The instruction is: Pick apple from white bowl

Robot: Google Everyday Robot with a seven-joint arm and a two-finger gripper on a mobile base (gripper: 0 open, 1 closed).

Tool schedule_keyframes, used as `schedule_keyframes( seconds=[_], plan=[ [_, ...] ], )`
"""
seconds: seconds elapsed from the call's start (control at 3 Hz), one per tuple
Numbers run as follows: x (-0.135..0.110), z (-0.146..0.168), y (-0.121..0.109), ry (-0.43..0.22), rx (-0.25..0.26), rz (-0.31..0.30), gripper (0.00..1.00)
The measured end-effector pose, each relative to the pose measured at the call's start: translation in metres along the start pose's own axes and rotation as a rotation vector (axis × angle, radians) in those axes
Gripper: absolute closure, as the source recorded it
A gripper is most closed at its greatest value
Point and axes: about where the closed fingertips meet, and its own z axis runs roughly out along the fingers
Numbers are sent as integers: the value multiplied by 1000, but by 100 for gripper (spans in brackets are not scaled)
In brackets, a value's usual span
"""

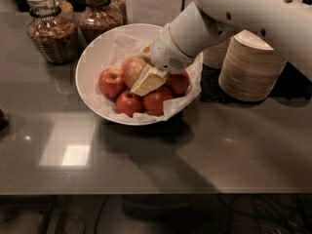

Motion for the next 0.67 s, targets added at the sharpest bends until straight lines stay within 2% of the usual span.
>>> schedule_keyframes(
  seconds=[0.67],
  plan=[
    [-56, -79, -8, -79, 85, -121, 100]
  ],
)
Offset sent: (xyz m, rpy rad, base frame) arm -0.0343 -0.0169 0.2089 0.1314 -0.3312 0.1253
